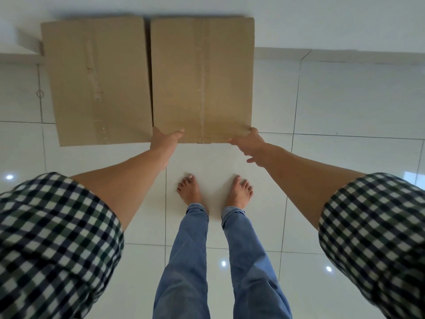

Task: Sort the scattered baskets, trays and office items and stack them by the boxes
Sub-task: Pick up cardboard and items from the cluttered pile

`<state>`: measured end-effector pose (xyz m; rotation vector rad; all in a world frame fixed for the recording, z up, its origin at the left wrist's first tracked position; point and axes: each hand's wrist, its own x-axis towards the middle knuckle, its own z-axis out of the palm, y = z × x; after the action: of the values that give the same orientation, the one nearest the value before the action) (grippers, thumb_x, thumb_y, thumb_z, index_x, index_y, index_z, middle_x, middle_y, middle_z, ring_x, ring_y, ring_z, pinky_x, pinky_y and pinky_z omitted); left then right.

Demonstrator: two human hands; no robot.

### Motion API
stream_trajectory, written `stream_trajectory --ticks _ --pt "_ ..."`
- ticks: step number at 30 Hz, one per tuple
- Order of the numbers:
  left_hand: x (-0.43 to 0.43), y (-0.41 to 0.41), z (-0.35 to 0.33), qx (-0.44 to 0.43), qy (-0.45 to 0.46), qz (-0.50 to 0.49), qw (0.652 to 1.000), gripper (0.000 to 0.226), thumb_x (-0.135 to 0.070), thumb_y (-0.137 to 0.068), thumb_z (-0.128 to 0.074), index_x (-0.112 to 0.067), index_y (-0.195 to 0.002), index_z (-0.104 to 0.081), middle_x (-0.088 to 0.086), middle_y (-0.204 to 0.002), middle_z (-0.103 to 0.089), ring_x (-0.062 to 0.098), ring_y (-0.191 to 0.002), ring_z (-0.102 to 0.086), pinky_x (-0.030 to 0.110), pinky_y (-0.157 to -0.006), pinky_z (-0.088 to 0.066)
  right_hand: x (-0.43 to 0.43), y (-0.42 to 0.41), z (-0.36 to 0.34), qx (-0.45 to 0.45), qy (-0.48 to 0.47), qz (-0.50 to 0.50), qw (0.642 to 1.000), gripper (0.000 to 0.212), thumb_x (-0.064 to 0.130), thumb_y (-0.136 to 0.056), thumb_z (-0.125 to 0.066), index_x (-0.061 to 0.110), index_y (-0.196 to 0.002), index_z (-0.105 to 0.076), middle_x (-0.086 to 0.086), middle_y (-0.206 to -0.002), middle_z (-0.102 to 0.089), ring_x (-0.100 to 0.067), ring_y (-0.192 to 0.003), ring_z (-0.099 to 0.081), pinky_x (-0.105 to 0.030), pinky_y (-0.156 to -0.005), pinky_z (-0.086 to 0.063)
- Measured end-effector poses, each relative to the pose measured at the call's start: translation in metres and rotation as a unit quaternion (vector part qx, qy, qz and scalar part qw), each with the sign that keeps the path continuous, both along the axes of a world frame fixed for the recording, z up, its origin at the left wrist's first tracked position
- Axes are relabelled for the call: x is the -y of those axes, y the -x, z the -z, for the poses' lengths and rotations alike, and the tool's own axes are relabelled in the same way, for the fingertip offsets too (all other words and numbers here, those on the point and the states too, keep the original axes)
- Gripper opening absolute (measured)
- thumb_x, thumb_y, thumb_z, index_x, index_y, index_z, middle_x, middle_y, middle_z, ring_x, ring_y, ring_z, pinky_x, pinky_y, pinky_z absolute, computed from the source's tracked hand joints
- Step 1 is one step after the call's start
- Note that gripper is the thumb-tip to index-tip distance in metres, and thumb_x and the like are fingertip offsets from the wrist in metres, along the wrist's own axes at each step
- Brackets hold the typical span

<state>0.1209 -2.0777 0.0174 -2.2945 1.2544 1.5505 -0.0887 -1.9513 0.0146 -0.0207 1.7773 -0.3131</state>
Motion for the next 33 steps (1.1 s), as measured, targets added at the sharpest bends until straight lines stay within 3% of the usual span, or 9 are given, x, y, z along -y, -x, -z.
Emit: stream_trajectory --ticks 6,13,17,23,29,33 --pt "-0.012 0.016 -0.053 0.021 -0.012 0.168 0.986 0.098 -0.049 -0.093 -0.065 -0.018 -0.161 -0.002 0.007 -0.166 -0.017 0.029 -0.151 -0.022 0.039 -0.117 -0.026 -0.002 -0.003 -0.046 -0.089 0.033 -0.046 0.994 0.075 0.037 -0.092 -0.066 0.017 -0.151 -0.023 -0.003 -0.116 -0.053 -0.028 -0.105 -0.053 -0.045 -0.092 -0.053" --pt "-0.039 0.022 -0.165 0.021 0.020 0.342 0.939 0.092 -0.041 -0.095 -0.064 -0.016 -0.161 -0.006 0.010 -0.165 -0.020 0.028 -0.150 -0.025 0.040 -0.118 -0.028 -0.029 -0.017 -0.146 -0.155 0.088 -0.110 0.978 0.083 0.038 -0.092 -0.066 0.015 -0.155 -0.018 -0.008 -0.119 -0.058 -0.028 -0.106 -0.057 -0.037 -0.082 -0.045" --pt "-0.053 0.020 -0.222 0.023 0.031 0.392 0.919 0.093 -0.041 -0.095 -0.063 -0.015 -0.161 -0.003 0.010 -0.167 -0.014 0.027 -0.152 -0.019 0.040 -0.119 -0.025 -0.046 -0.024 -0.204 -0.186 0.100 -0.150 0.966 0.092 0.040 -0.093 -0.067 0.015 -0.159 -0.009 -0.016 -0.137 -0.055 -0.034 -0.120 -0.058 -0.041 -0.093 -0.050" --pt "-0.065 0.033 -0.283 0.039 0.075 0.464 0.882 0.092 -0.046 -0.096 -0.060 -0.020 -0.161 -0.001 0.008 -0.168 -0.006 0.027 -0.153 -0.017 0.042 -0.119 -0.026 -0.073 -0.021 -0.274 -0.218 0.109 -0.138 0.960 0.098 0.046 -0.092 -0.067 0.019 -0.161 -0.002 -0.017 -0.151 -0.040 -0.034 -0.135 -0.047 -0.041 -0.107 -0.042" --pt "-0.069 0.072 -0.331 0.044 0.145 0.553 0.819 0.090 -0.050 -0.095 -0.058 -0.019 -0.161 -0.004 0.011 -0.167 -0.008 0.031 -0.151 -0.020 0.047 -0.118 -0.029 -0.093 -0.013 -0.320 -0.289 0.109 -0.083 0.947 0.095 0.047 -0.092 -0.065 0.020 -0.161 -0.004 -0.012 -0.157 -0.032 -0.031 -0.141 -0.037 -0.044 -0.109 -0.038" --pt "-0.079 0.106 -0.360 0.041 0.225 0.631 0.741 0.085 -0.055 -0.097 -0.050 -0.021 -0.160 -0.006 0.011 -0.168 -0.008 0.031 -0.153 -0.014 0.048 -0.118 -0.025 -0.107 -0.018 -0.345 -0.366 0.072 -0.074 0.925 0.092 0.063 -0.094 -0.053 0.023 -0.161 -0.003 -0.010 -0.166 -0.015 -0.031 -0.153 -0.012 -0.051 -0.120 -0.021"
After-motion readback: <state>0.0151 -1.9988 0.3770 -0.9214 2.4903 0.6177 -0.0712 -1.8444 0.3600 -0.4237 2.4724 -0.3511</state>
